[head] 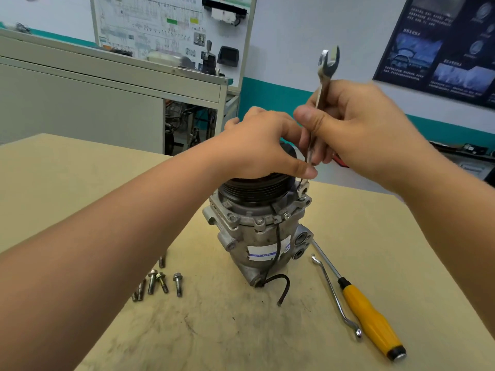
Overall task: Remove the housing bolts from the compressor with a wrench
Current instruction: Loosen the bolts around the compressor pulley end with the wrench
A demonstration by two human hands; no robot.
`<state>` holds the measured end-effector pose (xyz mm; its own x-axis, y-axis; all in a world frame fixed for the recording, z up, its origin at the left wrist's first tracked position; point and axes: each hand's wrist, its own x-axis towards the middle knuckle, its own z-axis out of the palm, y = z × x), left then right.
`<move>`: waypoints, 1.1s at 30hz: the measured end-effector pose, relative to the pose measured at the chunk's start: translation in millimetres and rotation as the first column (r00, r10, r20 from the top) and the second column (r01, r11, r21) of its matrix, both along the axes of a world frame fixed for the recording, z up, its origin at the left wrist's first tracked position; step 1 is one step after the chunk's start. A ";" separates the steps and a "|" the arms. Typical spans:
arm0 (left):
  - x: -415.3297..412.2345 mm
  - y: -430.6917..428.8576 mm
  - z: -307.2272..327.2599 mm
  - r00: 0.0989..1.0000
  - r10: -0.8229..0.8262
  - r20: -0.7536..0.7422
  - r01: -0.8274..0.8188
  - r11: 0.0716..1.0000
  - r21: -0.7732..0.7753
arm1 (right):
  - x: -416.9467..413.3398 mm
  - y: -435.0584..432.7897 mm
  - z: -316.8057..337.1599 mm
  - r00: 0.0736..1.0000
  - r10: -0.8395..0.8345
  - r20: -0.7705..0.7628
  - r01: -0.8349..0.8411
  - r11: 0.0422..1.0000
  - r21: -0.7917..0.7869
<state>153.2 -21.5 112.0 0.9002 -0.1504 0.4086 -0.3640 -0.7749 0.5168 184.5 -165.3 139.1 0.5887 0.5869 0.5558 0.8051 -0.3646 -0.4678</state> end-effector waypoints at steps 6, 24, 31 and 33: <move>5.6 0.0 -0.1 1.000 -0.025 -0.013 0.025 1.000 -0.016 | 0.9 -0.9 2.6 0.999 -0.033 -0.015 0.032 0.998 -0.049; 6.6 -7.5 -3.8 0.998 0.041 -0.043 -0.041 0.999 0.004 | -9.4 0.1 -0.1 0.998 0.013 0.057 -0.008 0.997 -0.075; 6.2 -7.2 -2.3 0.998 0.070 0.008 -0.070 0.995 0.070 | -8.7 -10.0 2.4 0.998 0.063 0.025 -0.064 0.997 0.031; 7.4 -10.5 -2.3 0.994 0.101 0.044 -0.105 0.991 0.089 | -8.8 -10.9 2.1 0.997 0.079 -0.002 -0.078 0.994 0.075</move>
<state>160.6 -31.9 109.6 0.8963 -0.0959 0.4330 -0.2987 -0.8523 0.4295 175.7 -176.2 141.3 0.5452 0.5885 0.5970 0.8276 -0.2645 -0.4951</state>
